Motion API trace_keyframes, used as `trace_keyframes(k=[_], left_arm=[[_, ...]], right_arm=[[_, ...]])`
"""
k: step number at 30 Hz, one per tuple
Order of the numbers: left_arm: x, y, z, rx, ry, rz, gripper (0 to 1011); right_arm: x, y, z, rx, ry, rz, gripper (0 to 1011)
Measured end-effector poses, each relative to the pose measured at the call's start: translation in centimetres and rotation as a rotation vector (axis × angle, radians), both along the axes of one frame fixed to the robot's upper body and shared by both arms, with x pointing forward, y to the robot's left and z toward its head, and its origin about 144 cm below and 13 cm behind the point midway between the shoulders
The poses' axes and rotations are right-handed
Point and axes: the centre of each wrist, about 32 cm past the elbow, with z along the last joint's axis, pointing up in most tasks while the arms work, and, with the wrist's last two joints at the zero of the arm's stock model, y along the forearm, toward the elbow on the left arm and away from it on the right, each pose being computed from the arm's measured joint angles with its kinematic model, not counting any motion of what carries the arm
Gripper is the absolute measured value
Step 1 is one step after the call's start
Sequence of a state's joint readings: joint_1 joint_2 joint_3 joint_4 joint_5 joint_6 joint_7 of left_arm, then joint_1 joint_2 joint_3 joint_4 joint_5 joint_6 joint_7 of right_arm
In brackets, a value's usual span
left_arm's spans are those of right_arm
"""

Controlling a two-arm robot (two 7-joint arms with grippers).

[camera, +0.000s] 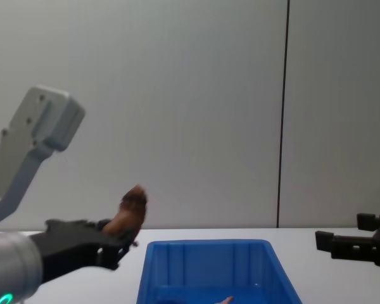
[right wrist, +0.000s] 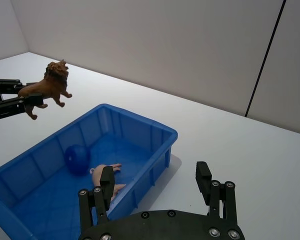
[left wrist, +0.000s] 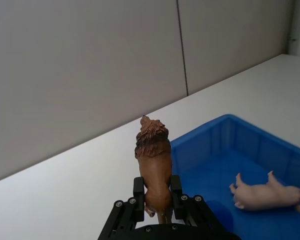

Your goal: Pick up the two dolls from the table and place them into the box.

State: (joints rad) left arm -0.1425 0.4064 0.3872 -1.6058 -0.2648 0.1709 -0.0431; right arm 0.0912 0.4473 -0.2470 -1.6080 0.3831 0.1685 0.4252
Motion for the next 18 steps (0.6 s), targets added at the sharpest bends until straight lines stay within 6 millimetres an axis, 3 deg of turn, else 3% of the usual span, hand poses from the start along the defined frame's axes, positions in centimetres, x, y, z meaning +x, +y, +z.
trace_keyframes(k=[14,18], left_arm=[[0.9,-2.9,0.9,-0.022,-0.036,-0.143,321],[1.0,-3.6,0.7,-0.030,-0.033,-0.174,462]], right_arm=[[0.0,0.0,0.0,0.000,0.000,0.000,1001],[0.0,0.0,0.0,0.000,0.000,0.000,1001]])
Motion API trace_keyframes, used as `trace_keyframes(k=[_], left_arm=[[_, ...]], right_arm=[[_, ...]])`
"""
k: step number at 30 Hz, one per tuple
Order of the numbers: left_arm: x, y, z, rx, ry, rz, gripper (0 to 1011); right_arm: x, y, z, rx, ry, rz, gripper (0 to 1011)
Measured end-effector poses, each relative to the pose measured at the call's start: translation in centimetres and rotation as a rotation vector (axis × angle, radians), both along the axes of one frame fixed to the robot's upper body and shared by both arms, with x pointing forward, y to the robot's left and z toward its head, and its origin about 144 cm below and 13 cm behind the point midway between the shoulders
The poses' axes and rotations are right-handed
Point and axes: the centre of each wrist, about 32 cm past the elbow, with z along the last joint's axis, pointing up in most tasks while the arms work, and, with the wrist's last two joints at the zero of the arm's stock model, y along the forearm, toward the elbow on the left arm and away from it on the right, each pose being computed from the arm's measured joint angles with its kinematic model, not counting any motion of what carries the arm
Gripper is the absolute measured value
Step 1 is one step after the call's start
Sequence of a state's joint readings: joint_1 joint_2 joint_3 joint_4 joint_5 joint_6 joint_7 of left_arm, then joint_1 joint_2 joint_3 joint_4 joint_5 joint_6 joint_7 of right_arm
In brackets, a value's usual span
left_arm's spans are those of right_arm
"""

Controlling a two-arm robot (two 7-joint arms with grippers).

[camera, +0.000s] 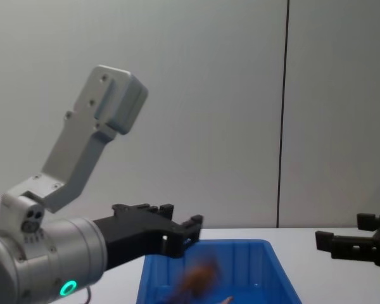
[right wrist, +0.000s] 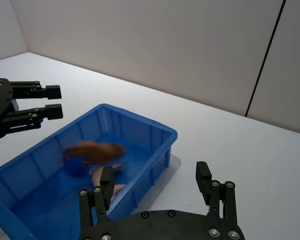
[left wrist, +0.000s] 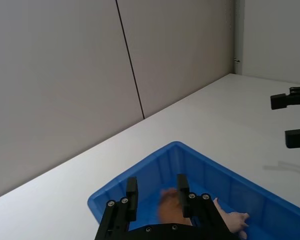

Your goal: Pick up the two dolls from the table and place them into the box.

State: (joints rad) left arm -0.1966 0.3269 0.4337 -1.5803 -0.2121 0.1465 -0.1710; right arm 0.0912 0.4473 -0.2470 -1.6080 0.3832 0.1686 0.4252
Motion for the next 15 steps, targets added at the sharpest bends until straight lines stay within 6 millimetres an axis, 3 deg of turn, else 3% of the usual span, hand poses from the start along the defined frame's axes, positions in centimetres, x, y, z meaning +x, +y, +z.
trace_keyframes(k=[15], left_arm=[[0.09,-1.06,-0.29,-0.016,-0.012,-0.055,918]], right_arm=[[0.00,0.00,0.00,0.000,0.000,0.000,1001]])
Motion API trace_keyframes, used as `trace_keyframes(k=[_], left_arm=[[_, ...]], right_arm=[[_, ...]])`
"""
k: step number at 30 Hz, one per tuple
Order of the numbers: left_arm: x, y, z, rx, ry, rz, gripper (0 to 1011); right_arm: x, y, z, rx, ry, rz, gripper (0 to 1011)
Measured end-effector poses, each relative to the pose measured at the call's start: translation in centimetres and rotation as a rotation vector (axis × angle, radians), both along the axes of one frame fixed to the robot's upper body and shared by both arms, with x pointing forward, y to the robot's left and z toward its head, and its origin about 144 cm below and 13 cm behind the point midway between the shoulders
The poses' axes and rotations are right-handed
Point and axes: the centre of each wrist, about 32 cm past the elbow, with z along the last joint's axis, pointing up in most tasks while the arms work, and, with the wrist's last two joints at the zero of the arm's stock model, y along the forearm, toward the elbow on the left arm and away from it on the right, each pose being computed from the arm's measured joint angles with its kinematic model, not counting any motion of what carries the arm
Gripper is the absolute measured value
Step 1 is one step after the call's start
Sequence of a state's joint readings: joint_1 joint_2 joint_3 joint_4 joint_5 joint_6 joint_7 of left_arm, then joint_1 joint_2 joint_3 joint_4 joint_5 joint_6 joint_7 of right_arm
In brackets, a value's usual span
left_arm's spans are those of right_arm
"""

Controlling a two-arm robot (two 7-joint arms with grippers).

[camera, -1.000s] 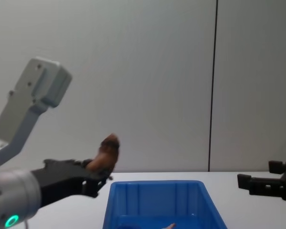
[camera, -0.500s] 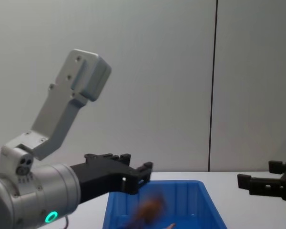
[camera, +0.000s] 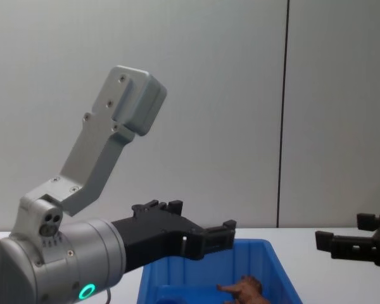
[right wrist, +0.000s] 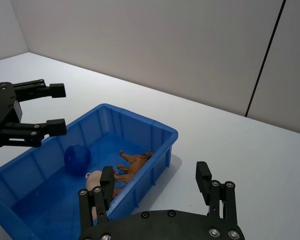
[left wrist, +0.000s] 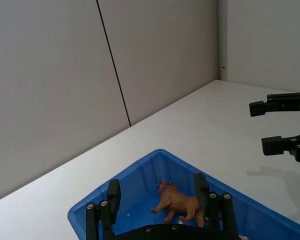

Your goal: Pick up the two dolls from the table and place them into the box.

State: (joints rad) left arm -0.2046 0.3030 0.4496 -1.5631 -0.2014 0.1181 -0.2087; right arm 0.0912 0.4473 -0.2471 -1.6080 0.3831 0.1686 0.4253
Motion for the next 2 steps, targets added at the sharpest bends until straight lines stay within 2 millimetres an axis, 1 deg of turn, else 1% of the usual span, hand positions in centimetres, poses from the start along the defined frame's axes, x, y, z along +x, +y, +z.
trace_keyframes(k=[2], left_arm=[[0.01,-0.05,-0.01,-0.001,-0.001,-0.002,964]], right_arm=[[0.00,0.00,0.00,0.000,0.000,0.000,1001]])
